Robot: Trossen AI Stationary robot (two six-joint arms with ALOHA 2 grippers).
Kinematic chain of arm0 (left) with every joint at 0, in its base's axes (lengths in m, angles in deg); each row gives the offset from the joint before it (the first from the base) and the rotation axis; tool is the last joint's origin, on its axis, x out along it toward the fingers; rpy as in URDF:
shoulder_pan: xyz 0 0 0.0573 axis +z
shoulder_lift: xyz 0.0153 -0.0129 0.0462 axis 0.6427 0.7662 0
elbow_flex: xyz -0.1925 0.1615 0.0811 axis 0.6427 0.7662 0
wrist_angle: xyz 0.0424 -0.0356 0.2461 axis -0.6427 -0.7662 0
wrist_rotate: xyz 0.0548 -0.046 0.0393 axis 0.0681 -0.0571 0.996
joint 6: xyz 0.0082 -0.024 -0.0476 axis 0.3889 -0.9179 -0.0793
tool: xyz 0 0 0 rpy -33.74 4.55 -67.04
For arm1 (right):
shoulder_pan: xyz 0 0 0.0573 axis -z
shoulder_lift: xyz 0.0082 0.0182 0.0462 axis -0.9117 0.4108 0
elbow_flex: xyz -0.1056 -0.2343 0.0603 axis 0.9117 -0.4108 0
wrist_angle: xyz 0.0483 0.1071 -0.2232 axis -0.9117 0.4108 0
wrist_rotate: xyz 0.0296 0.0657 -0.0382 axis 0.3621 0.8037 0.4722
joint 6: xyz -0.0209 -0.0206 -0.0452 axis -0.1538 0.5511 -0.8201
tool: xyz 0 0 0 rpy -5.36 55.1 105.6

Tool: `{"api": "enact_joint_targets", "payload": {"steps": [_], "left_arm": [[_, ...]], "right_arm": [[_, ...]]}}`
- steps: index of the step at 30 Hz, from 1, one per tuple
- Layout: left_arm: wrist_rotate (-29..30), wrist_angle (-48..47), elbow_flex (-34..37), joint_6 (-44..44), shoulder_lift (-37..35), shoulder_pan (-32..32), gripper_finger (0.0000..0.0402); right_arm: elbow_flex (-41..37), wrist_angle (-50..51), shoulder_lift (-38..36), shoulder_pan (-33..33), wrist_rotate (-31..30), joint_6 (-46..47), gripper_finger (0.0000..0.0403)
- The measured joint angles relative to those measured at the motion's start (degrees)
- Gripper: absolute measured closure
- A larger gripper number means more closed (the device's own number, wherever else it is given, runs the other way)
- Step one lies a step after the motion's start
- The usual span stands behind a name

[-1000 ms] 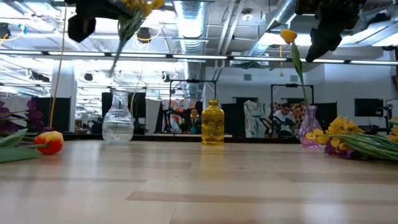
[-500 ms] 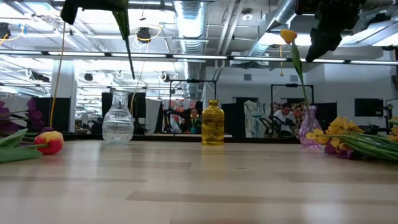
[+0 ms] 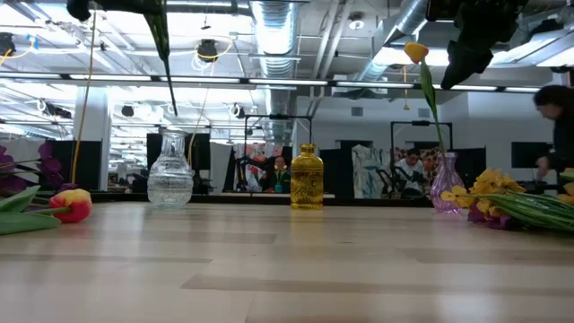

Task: Sort flowers into vase by color
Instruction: Put the left yellow flowers into the transparent vase

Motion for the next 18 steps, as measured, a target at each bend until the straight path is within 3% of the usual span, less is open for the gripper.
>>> {"api": "enact_joint_targets", "payload": {"steps": [7, 14, 18], "left_arm": [[3.8, -1.5, 0.0, 2.1, 0.0, 0.0, 0.0400], [4.4, -10.9, 0.0, -8.9, 0.8, 0.0, 0.0400], [5.7, -11.8, 0.0, -10.9, 2.7, 0.0, 0.0400]], "right_arm": [[0.0, 0.0, 0.0, 0.0, 0.0, 0.0, 0.0218], [0.0, 0.0, 0.0, 0.0, 0.0, 0.0, 0.0218], [0.0, 0.0, 0.0, 0.0, 0.0, 0.0, 0.0218]]}}
